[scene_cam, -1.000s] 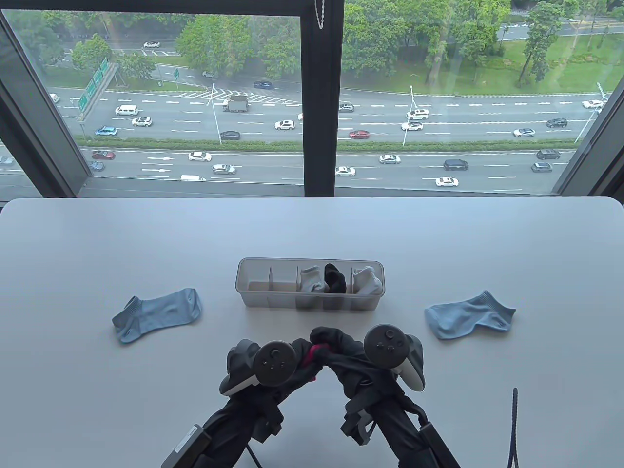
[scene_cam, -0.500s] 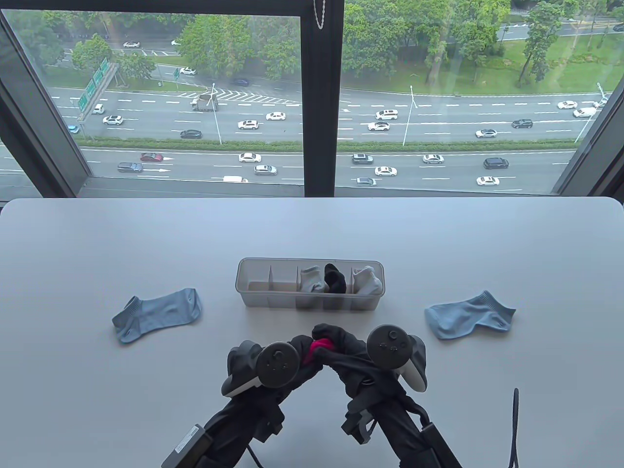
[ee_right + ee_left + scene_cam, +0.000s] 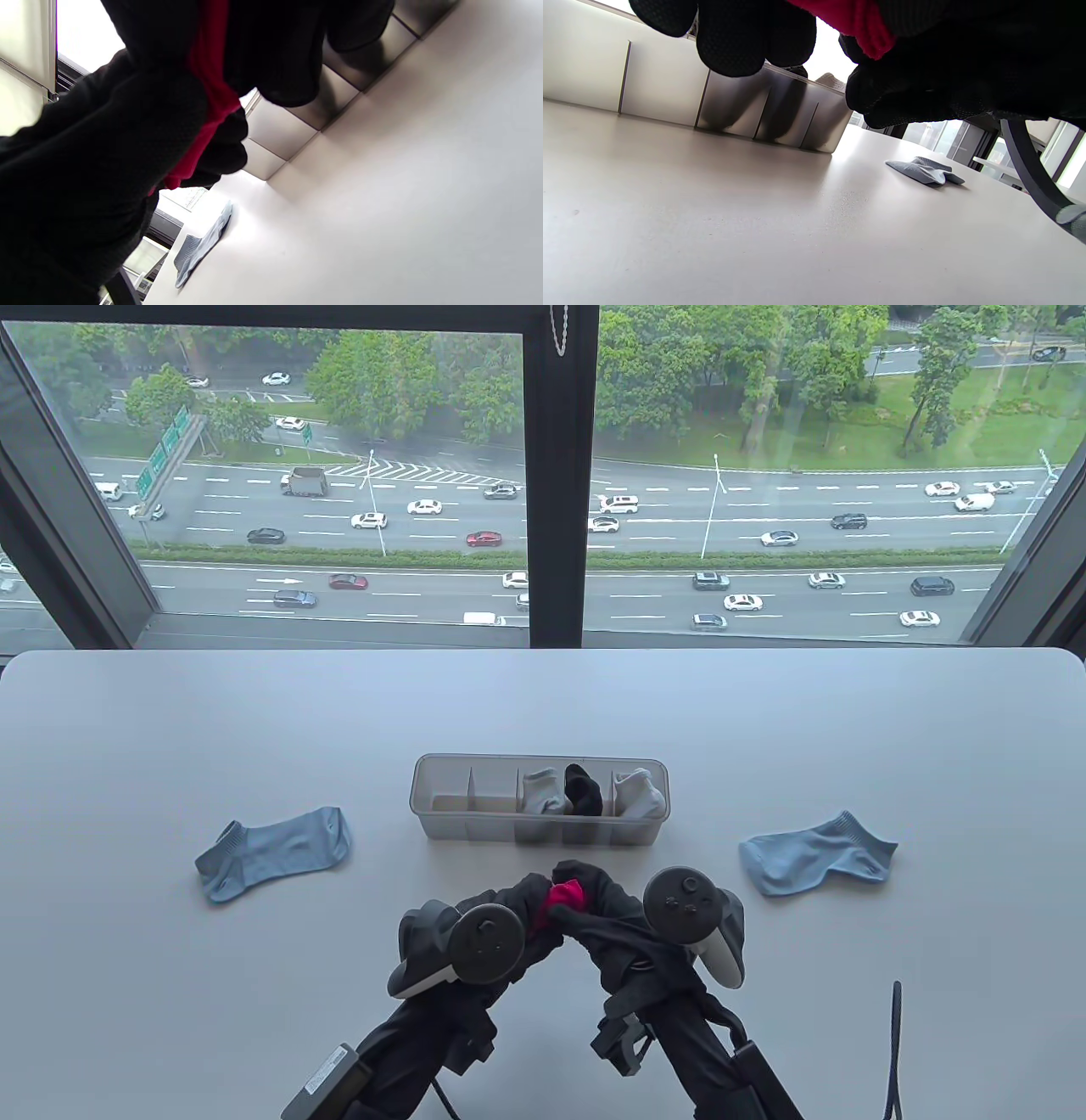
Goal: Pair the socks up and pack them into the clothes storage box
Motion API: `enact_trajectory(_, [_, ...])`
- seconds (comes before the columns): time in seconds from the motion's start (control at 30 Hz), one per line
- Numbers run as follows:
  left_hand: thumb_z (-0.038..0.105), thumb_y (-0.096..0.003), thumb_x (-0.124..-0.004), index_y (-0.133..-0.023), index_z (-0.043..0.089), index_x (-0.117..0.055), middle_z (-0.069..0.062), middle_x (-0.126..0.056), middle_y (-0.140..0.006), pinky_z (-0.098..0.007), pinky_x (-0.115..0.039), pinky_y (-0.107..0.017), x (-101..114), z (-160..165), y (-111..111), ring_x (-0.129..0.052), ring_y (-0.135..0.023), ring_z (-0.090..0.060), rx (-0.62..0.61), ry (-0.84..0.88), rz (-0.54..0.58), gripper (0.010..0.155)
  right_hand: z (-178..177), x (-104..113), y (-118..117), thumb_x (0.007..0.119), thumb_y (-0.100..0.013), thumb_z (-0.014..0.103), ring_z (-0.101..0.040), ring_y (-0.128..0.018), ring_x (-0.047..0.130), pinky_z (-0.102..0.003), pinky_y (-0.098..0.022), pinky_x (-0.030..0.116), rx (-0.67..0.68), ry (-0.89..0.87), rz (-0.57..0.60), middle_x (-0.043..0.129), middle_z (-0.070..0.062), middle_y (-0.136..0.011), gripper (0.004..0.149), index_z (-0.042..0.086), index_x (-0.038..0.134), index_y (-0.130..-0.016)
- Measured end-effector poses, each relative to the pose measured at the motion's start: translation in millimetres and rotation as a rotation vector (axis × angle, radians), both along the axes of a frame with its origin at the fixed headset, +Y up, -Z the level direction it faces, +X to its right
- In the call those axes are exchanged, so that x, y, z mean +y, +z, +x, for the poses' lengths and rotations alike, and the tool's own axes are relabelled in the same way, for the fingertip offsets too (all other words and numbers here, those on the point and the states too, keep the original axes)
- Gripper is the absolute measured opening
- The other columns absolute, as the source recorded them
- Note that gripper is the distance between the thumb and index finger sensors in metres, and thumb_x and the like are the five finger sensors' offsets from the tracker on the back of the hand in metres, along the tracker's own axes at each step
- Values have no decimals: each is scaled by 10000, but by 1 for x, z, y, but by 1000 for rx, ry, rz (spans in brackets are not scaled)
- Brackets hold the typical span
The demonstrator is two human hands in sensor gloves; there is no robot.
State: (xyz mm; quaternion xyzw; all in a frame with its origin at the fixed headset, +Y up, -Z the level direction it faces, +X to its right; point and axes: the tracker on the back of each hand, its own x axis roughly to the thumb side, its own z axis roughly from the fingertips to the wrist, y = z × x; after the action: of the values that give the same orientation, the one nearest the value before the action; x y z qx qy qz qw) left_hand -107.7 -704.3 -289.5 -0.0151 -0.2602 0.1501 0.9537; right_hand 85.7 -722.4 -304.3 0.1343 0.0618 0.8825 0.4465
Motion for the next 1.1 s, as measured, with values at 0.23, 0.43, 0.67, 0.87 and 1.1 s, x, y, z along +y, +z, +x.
enact_trajectory(0.23, [342,-547,-729,-1053,57,-551,-224,-780,-975,-560,-795,-640,11,-7,0,-908,-791,-408,76,155,111,607,9,-3,3,735,-588,417,-222,-811,883,-566,-756,592,-28,-215,-30,833,-85,-912,741,63,370,-1127])
enact_trajectory(0.43, [296,-551,-738,-991,-15,-557,-243,-872,-904,-501,-922,-538,0,-26,-10,-1026,-712,-406,119,651,-154,568,-3,-4,2,606,-645,403,-499,-1032,545,-632,-750,538,91,-197,-54,467,-249,-1164,608,239,326,-1159])
enact_trajectory(0.67, [284,-550,-760,-1066,-15,-467,-279,-729,-1013,-558,-794,-643,-1,-13,-8,-894,-841,-440,34,577,-254,665,5,-6,3,637,-634,413,-281,-842,873,-453,-673,759,-23,-228,-29,730,-168,-1043,611,171,390,-1138])
enact_trajectory(0.87, [223,-580,-690,-984,-20,-666,-256,-916,-847,-514,-914,-509,5,-18,-5,-1052,-642,-385,125,634,-151,473,1,-6,3,681,-614,390,-303,-873,829,-481,-699,719,43,-315,-80,670,-179,-1064,663,163,360,-1147])
enact_trajectory(1.1, [84,-529,-612,-1052,31,-536,-235,-785,-947,-534,-836,-606,2,-14,-5,-949,-752,-371,119,601,-170,531,-2,-3,3,657,-660,344,-310,-864,822,-498,-701,711,7,-292,-46,654,-208,-1046,628,93,337,-1138])
